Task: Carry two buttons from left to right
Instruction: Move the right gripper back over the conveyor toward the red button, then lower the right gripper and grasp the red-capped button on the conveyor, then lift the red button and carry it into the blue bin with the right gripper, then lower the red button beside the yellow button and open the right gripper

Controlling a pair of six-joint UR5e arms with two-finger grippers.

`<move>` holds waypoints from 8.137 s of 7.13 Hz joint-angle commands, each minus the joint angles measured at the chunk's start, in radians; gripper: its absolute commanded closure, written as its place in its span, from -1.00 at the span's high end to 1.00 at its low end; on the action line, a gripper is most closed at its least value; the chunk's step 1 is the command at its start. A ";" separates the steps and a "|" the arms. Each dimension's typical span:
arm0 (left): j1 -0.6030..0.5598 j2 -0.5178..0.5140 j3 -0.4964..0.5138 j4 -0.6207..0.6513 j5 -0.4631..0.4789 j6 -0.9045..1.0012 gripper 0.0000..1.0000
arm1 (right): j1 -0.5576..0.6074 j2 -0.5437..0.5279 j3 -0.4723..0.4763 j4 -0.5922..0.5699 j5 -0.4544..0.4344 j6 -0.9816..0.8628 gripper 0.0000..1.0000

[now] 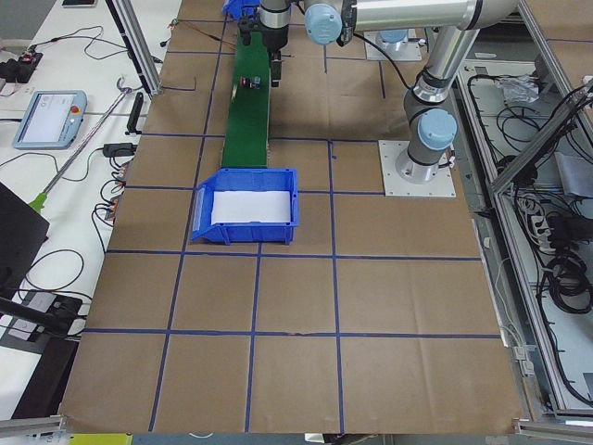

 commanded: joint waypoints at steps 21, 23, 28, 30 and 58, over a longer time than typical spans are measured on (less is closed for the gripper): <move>0.005 -0.009 0.005 -0.015 -0.006 0.046 1.00 | 0.241 0.203 0.089 -0.239 0.170 0.212 0.99; 0.005 -0.008 0.005 -0.015 -0.009 0.046 1.00 | 0.266 0.209 0.087 -0.242 0.171 0.217 0.99; 0.005 -0.006 0.002 -0.015 -0.010 0.046 1.00 | 0.289 0.260 0.089 -0.300 0.164 0.226 0.99; 0.005 -0.006 0.000 -0.014 -0.012 0.046 1.00 | 0.290 0.288 0.089 -0.307 0.095 0.226 0.99; 0.005 -0.008 0.005 -0.011 -0.012 0.046 1.00 | -0.262 0.410 -0.054 -0.176 -0.016 -0.443 0.19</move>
